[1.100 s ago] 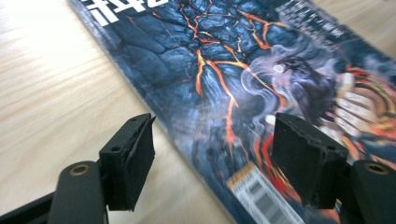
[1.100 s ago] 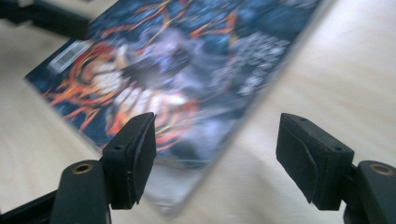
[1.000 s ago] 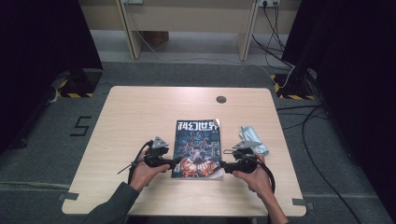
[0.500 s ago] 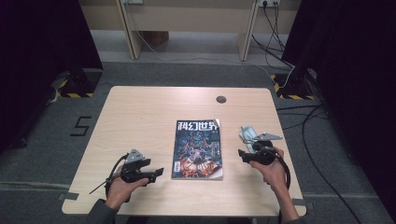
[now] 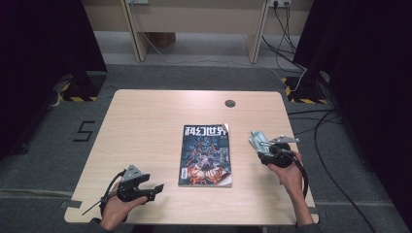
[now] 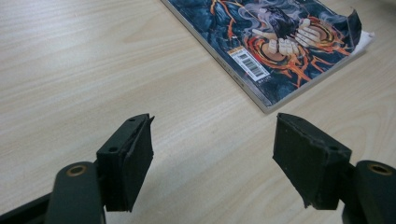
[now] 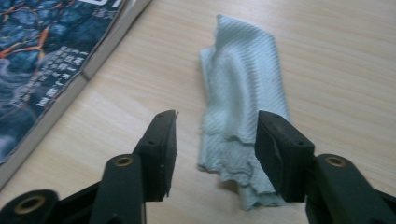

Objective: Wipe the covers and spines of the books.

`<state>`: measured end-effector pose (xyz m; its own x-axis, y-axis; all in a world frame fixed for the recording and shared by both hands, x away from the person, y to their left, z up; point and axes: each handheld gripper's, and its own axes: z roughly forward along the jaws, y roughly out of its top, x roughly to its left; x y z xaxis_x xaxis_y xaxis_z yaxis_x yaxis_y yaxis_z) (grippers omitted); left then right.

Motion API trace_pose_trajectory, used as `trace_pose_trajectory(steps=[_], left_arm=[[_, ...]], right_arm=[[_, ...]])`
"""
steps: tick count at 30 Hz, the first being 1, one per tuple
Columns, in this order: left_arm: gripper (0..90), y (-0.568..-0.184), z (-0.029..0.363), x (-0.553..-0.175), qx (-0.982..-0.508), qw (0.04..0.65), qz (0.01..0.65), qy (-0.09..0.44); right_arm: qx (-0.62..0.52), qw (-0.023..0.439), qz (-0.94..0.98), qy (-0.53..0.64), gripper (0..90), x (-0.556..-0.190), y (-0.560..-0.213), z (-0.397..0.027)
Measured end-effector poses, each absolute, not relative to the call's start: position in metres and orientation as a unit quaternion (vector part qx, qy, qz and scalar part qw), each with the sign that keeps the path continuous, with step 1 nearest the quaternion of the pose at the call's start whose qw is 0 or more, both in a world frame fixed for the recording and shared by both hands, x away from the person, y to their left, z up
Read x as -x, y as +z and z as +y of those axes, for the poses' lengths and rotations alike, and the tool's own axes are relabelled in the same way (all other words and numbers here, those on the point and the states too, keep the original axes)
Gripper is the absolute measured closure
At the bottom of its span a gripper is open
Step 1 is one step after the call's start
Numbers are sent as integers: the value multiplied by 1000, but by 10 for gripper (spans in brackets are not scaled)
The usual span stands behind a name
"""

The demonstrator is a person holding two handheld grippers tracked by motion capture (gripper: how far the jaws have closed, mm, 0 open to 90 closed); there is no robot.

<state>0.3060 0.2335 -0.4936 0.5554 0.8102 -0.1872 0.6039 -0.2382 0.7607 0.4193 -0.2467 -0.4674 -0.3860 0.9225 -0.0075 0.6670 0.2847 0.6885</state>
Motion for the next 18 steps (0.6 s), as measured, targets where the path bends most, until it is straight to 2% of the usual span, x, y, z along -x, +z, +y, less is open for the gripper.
trace_pose_trajectory(steps=[8, 18], left_arm=[[278, -495, 237, -299, -779, 412, 455, 129], [277, -498, 238, -298, -782, 405, 455, 130]], right_arm=[[-526, 220, 769, 289, 551, -431, -472, -258], [-513, 220, 789, 256, 660, -453, -488, -255]])
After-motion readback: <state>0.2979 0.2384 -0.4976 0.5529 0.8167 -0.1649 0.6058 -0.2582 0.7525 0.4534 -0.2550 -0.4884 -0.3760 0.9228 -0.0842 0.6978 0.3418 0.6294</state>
